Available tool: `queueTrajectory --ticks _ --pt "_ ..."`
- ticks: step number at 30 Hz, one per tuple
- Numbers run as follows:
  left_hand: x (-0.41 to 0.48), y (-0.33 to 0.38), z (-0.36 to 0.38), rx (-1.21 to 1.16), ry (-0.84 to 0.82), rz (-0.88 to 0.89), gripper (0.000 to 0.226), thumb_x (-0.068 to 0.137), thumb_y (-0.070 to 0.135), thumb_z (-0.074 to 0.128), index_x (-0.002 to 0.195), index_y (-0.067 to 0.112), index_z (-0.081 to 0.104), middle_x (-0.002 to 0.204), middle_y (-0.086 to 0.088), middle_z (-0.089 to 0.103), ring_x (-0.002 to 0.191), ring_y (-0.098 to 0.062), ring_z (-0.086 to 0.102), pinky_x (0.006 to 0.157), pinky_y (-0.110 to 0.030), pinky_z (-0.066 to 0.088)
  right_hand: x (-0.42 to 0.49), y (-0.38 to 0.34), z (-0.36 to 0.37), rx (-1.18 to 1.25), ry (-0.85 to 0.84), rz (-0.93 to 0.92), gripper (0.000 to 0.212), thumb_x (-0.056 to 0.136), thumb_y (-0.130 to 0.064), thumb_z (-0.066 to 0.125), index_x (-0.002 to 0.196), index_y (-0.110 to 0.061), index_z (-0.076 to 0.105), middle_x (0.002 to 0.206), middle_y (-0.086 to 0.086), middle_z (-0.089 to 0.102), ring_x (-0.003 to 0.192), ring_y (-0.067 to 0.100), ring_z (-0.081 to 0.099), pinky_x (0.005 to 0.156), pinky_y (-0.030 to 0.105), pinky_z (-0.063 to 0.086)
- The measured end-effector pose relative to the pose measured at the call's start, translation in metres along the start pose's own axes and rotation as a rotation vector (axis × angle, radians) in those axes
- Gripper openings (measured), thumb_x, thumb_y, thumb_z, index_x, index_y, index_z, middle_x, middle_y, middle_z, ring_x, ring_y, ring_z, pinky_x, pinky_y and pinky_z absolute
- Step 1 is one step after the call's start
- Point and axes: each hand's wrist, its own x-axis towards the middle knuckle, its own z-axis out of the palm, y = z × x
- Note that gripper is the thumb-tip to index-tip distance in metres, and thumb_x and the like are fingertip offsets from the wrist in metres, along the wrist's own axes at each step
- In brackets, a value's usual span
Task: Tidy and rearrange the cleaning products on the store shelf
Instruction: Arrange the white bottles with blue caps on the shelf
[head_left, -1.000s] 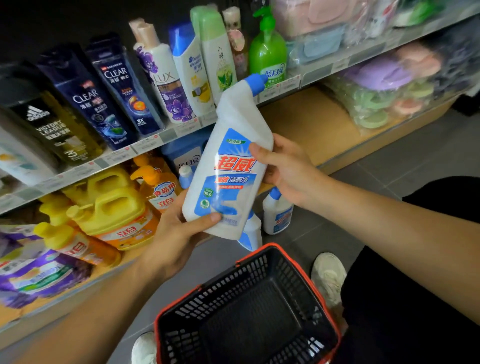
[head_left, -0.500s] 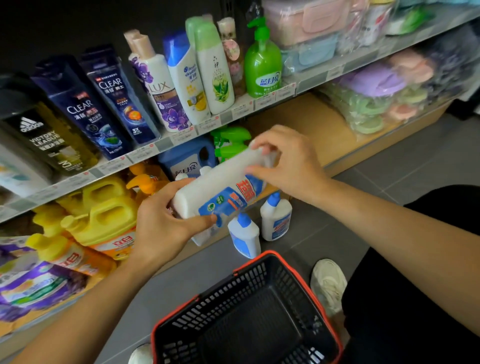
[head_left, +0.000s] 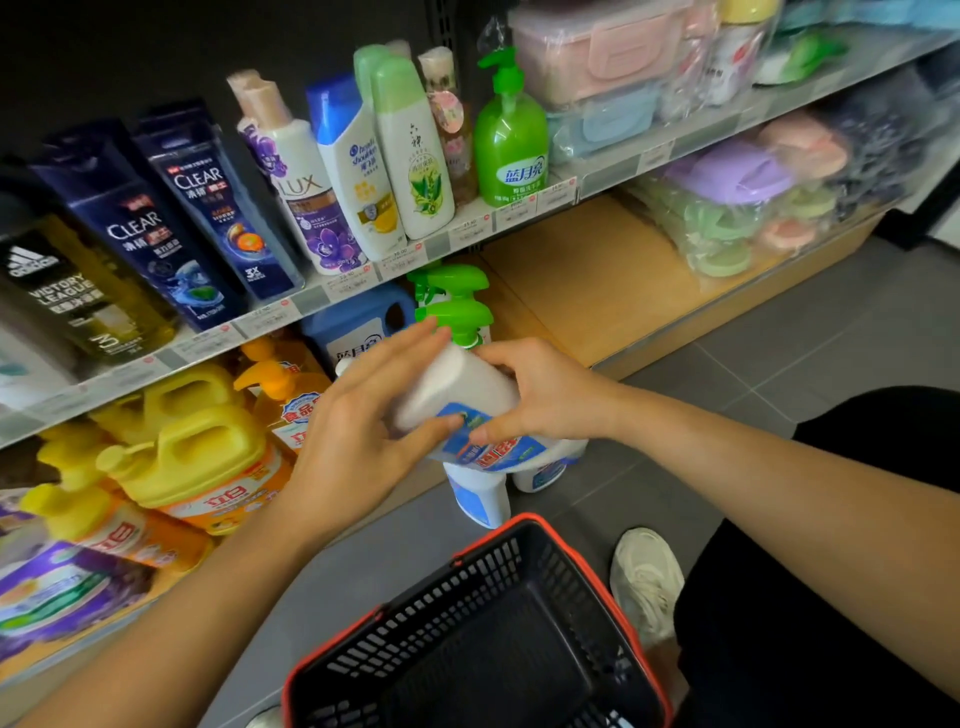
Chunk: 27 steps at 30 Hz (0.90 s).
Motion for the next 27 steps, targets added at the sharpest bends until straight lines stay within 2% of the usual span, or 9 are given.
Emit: queueTrajectory --ticks 2,4,8,12,15,19,22,25,27 --pt "0.005 -0.001 0.000 0.013 0.025 0.020 0.060 0.099 0.033 0.063 0.153 0.019 0.042 0.163 0.005 0.034 0.152 -0.010 0.027 0.125 -0.038 0.024 0.001 -0.001 0.000 0.111 0.077 0.016 0.048 0.072 -0.012 0.089 0.112 -0.005 0.064 0.104 0.006 0.073 0.096 0.020 0.071 0.081 0.043 0.059" --pt "0.008 -0.004 0.000 0.047 0.062 0.037 0.055 0.103 0.035 0.053 0.154 0.019 0.039 0.164 0.004 0.031 0.153 -0.010 0.023 0.127 -0.039 0.018 0.002 -0.002 0.002 0.184 0.128 0.035 0.050 0.073 -0.010 0.088 0.116 -0.004 0.064 0.108 0.008 0.073 0.098 0.021 0.072 0.084 0.047 0.059" --pt "0.011 -0.014 -0.006 -0.031 0.171 -0.056 0.047 0.102 0.039 0.053 0.147 0.024 0.052 0.159 0.002 0.041 0.149 -0.009 0.032 0.120 -0.047 0.034 0.004 -0.004 0.001 0.277 0.205 0.055 0.052 0.073 -0.005 0.086 0.119 -0.004 0.063 0.110 0.008 0.074 0.100 0.021 0.072 0.086 0.045 0.059" --pt "0.010 -0.016 -0.011 -0.392 0.253 -0.254 0.043 0.094 0.046 0.061 0.132 0.027 0.065 0.149 -0.001 0.053 0.140 -0.010 0.047 0.107 -0.046 0.050 0.006 -0.004 0.002 0.268 0.220 0.050 0.052 0.073 -0.008 0.087 0.119 -0.008 0.064 0.110 0.004 0.074 0.098 0.017 0.072 0.083 0.041 0.061" --pt "0.011 -0.017 -0.015 -0.515 0.295 -0.391 0.036 0.088 0.041 0.070 0.120 0.023 0.068 0.122 -0.002 0.068 0.112 -0.023 0.067 0.088 -0.053 0.059 0.008 -0.002 0.009 0.239 0.207 0.027 0.053 0.071 -0.009 0.088 0.119 -0.009 0.064 0.111 0.004 0.073 0.101 0.016 0.071 0.085 0.041 0.060" --pt "0.011 -0.023 -0.019 -0.557 0.330 -0.550 0.037 0.080 0.034 0.084 0.106 0.015 0.065 0.106 -0.006 0.068 0.093 -0.025 0.068 0.074 -0.040 0.060 0.011 0.000 0.019 0.168 0.173 -0.033 0.059 0.069 -0.017 0.090 0.121 -0.023 0.063 0.114 -0.004 0.071 0.106 0.013 0.067 0.088 0.032 0.058" --pt "0.007 -0.028 -0.019 -0.581 0.351 -0.613 0.040 0.078 0.035 0.085 0.097 0.009 0.062 0.092 -0.007 0.062 0.079 -0.017 0.062 0.062 -0.034 0.056 0.012 -0.001 0.027 0.126 0.151 -0.071 0.063 0.066 -0.028 0.088 0.124 -0.028 0.062 0.115 -0.008 0.070 0.108 0.010 0.065 0.089 0.028 0.056" --pt "0.006 -0.033 -0.019 -0.620 0.371 -0.635 0.028 0.083 0.030 0.083 0.090 0.013 0.061 0.086 -0.007 0.059 0.070 -0.011 0.059 0.053 -0.027 0.051 0.014 -0.002 0.031 0.128 0.147 -0.074 0.065 0.063 -0.026 0.089 0.118 -0.043 0.059 0.113 -0.018 0.068 0.106 0.005 0.064 0.090 0.025 0.055" --pt "0.004 -0.037 -0.019 -0.644 0.371 -0.635 0.016 0.088 0.022 0.077 0.090 0.015 0.064 0.085 -0.005 0.061 0.068 -0.008 0.061 0.051 -0.023 0.051 0.015 0.000 0.031 0.132 0.152 -0.066 0.066 0.064 -0.020 0.092 0.120 -0.039 0.061 0.114 -0.015 0.069 0.108 0.008 0.065 0.091 0.027 0.055"
